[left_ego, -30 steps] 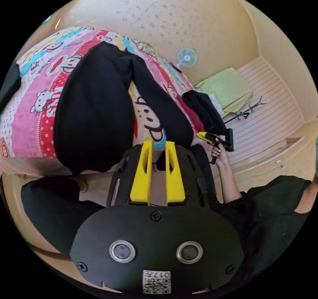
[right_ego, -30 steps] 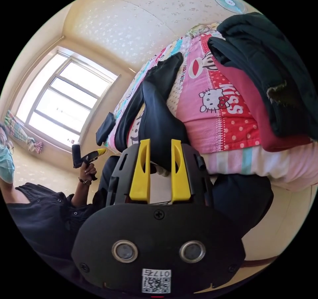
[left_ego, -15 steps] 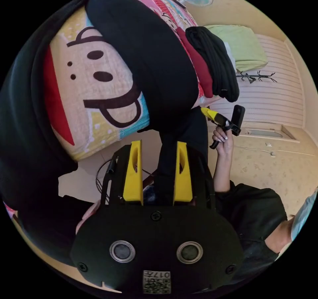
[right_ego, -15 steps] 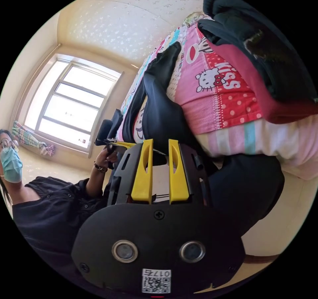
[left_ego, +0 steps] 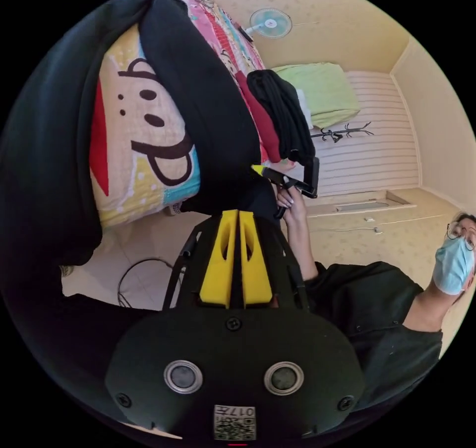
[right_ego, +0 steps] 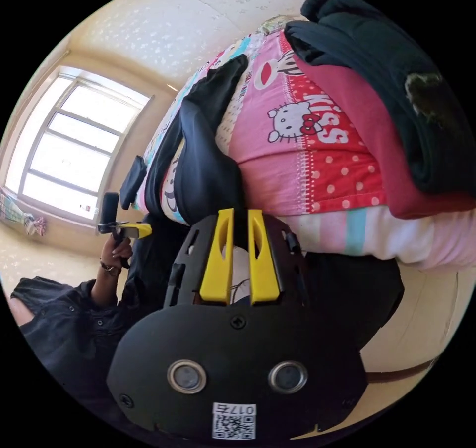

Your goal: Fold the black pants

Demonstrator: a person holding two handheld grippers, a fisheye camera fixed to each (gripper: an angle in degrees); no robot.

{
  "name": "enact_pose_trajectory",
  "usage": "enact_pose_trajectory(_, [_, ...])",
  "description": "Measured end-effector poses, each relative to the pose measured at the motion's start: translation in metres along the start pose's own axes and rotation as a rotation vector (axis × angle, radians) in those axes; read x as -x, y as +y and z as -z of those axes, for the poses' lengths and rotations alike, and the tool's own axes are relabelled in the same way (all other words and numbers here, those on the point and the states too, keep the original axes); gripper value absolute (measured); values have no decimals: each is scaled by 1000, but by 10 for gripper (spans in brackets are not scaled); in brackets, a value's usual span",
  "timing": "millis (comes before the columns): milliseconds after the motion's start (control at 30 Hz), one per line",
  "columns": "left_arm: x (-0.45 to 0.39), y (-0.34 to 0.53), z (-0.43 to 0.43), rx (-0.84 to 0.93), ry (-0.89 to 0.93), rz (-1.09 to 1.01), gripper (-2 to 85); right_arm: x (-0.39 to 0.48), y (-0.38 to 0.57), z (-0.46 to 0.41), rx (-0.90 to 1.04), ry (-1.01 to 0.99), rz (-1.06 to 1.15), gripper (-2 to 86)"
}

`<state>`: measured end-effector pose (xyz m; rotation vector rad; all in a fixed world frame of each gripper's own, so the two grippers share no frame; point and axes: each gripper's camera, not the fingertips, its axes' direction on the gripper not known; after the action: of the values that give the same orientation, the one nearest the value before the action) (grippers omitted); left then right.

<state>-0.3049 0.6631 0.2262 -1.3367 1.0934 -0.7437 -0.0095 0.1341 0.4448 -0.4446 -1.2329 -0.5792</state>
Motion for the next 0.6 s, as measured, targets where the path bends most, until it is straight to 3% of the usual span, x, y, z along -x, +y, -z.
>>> enact_pose_trajectory(100, [-24, -10, -11, -83, -219, -65, 62, -3, 4, 1, 1, -145, 3, 40])
enact_pose_trajectory(167, [-33, -21, -29, -172, -521, -16, 142, -9, 8, 3, -21, -154, -34, 36])
enact_pose_trajectory(267, [-26, -43, -82, -129, -710, -6, 212, -19, 13, 3, -53, -182, -71, 31])
enact_pose_trajectory(367, [-40, -42, -125, -125, -931, -40, 206, -23, 11, 0, -50, -202, -97, 27])
enact_pose_trajectory(467, [-54, -21, -133, -233, -984, -69, 94, -22, 9, 0, -40, -182, -109, 25])
enact_pose_trajectory(600, [-44, -9, -125, -263, -853, -83, 98, -21, 5, -2, -18, -165, -108, 23])
